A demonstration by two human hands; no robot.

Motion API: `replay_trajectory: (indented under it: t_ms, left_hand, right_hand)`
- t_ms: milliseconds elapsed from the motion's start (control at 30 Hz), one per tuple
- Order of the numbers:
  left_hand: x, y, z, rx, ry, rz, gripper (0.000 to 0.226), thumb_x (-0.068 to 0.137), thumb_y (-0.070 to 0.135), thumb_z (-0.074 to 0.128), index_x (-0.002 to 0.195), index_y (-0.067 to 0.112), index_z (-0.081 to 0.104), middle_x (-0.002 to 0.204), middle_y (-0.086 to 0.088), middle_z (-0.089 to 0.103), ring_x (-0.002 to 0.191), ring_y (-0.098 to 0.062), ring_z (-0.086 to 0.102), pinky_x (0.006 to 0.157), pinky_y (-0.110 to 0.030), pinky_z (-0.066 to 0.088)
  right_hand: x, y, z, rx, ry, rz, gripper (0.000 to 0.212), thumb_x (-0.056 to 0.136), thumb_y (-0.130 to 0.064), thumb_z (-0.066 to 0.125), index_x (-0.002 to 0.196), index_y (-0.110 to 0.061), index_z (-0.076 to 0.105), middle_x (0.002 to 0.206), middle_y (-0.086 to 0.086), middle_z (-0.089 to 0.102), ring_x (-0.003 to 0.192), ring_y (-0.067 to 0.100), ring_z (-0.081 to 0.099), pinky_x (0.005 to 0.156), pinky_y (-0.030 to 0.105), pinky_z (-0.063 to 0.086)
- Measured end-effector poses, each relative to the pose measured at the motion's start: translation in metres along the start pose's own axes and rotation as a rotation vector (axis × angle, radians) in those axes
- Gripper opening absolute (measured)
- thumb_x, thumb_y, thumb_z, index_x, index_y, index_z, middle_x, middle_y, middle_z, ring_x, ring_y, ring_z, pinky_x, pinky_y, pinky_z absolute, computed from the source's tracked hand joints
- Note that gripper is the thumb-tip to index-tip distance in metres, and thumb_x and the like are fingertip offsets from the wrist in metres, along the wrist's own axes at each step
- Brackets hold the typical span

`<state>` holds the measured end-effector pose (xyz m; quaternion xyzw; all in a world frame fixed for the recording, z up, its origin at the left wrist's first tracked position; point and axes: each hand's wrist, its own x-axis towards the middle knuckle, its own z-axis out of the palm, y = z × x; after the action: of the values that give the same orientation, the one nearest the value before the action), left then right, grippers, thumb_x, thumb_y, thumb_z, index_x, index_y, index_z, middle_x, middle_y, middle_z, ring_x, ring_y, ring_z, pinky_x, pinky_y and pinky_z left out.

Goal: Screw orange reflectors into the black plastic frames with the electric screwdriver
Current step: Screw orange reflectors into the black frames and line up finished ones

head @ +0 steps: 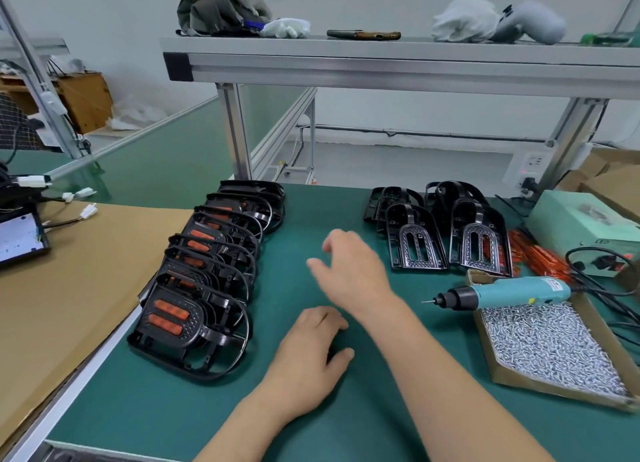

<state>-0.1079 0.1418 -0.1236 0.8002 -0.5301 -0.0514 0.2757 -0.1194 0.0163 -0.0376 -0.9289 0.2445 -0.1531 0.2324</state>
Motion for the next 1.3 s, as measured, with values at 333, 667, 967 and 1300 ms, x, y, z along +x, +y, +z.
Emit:
replay_trajectory:
  t_ms: [333,667,967,1300]
  left_hand:
    - [-0.002,-0.009,0.004,-0.045,0.102,-0.016,0.031,0.093,0.038,0.057,0.12,0.022,0.058,0.125,0.02,0.045,0.124,0.001,0.035,0.103,-0.011,0.028]
    - [-0.001,-0.011,0.004,-0.083,0.111,-0.016,0.025,0.094,0.031,0.061,0.117,0.023,0.061,0.123,0.022,0.048,0.123,0.005,0.036,0.101,-0.005,0.023]
    - [-0.002,-0.008,0.001,-0.123,0.138,-0.035,0.025,0.094,0.03,0.064,0.118,0.021,0.062,0.12,0.02,0.053,0.12,0.001,0.044,0.103,-0.015,0.033]
    - [-0.004,-0.007,-0.003,-0.699,0.347,-0.234,0.095,0.071,0.063,0.069,0.149,0.041,0.02,0.155,0.015,0.031,0.141,0.003,0.035,0.113,-0.023,0.035]
  right_hand:
    - [0.063,0.105,-0.022,-0.39,0.03,0.294,0.064,0.086,-0.046,0.073,0.128,-0.007,0.047,0.131,0.014,0.052,0.121,0.033,0.049,0.09,0.04,0.047]
    - [0.077,0.113,-0.016,-0.272,0.017,0.412,0.041,0.08,-0.013,0.07,0.114,-0.007,0.049,0.118,0.016,0.058,0.102,0.033,0.06,0.072,0.034,0.041]
    - [0.059,0.094,-0.043,0.041,0.123,0.389,0.052,0.079,-0.023,0.071,0.115,-0.008,0.035,0.112,0.017,0.058,0.098,0.036,0.06,0.075,0.039,0.048]
    - [-0.043,0.037,-0.024,1.144,-0.132,0.233,0.059,0.092,0.001,0.065,0.145,-0.012,0.041,0.115,0.012,0.06,0.081,0.017,0.068,0.069,0.026,0.056]
